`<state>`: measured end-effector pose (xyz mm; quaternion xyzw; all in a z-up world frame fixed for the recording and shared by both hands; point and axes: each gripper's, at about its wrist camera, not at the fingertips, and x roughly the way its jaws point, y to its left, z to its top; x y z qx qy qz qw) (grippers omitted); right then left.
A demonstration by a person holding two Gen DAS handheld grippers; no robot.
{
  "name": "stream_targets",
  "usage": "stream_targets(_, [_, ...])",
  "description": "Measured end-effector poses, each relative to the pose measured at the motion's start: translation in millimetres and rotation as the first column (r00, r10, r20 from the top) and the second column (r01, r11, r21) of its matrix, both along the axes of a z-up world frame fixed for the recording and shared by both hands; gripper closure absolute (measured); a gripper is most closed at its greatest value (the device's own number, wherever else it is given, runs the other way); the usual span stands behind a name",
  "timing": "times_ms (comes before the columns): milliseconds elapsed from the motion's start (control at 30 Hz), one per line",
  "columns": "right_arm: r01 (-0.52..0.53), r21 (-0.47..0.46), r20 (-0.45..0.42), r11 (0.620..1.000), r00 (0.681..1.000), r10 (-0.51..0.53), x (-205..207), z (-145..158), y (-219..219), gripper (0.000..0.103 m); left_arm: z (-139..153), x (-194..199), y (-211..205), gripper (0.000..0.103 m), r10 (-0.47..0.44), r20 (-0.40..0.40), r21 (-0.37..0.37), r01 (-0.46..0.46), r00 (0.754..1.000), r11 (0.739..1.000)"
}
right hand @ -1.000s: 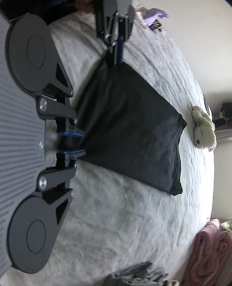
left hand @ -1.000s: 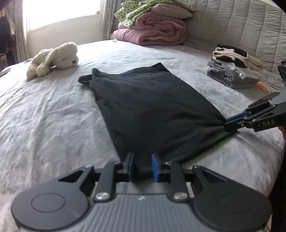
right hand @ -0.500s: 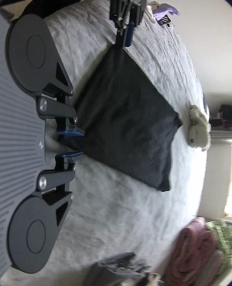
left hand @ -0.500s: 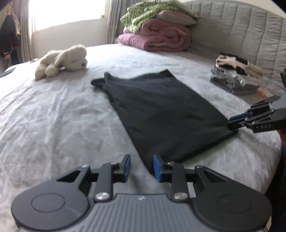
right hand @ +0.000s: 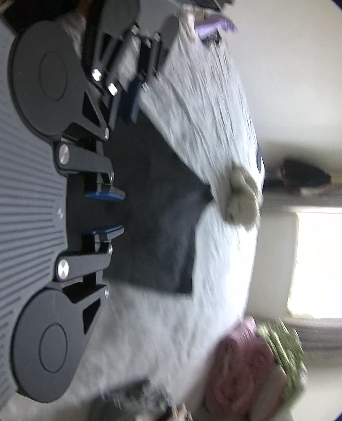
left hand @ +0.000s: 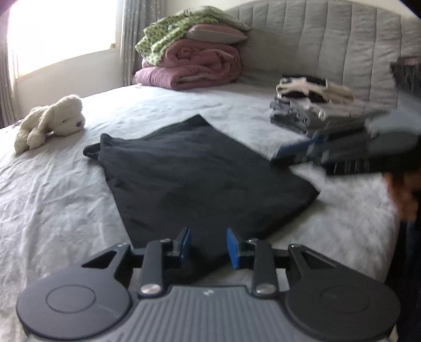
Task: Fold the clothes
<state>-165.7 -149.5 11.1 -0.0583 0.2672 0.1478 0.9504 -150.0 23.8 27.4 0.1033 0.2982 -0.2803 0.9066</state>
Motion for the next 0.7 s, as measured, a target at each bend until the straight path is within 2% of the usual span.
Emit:
stream_targets(33, [0.018, 0.003, -0.004, 1.0, 1.0, -0.018, 1.0, 0.2, -5.8, 0.079, -1.6, 0.9, 0.9, 0.072, 0.004, -0.007, 0.002, -0.004, 1.0, 1.0])
stream_targets(100, [0.02, 0.071, -0.054, 0.997, 0.998, -0.016, 4.0, -3.0, -17.2, 0.077, -3.8, 2.8, 2.7, 0.071, 0.012, -0.022, -0.002, -0.012, 1.0, 1.0])
stream_targets(167, [-0.016, 0.146, -0.101, 0.989, 0.994, 0.031, 5.6, -7.1, -16.9, 0.077, -4.0, 4.1, 4.0, 0.071, 0.019, -0.036, -0.015, -0.02, 0.999, 1.0])
stream_targets(233, [-0.079, 0.121, -0.127, 0.989, 0.987, 0.094, 4.2, -14.0, -2.6, 0.079, -5.2, 3.2, 4.2, 0.071, 0.022, -0.04, -0.014, -0.023, 0.999, 1.0])
stream_targets(300, [-0.056, 0.102, -0.148, 0.993, 0.986, 0.071, 3.6, -16.6, -9.1, 0.085, -6.3, 1.6, 5.0, 0.07, 0.021, -0.04, -0.006, -0.022, 0.999, 1.0])
stream_targets(500, [0.009, 0.042, -0.208, 0.999, 0.978, 0.0, 1.9, -24.3, -28.6, 0.086, -6.6, 0.5, 16.6, 0.07, 0.028, -0.067, -0.021, -0.03, 0.997, 0.999])
stream_targets(700, [0.056, -0.016, -0.247, 0.998, 0.967, -0.058, -0.5, -30.0, -42.9, 0.08, -5.4, -6.0, 24.8, 0.07, 0.016, -0.074, -0.008, -0.017, 0.997, 1.0])
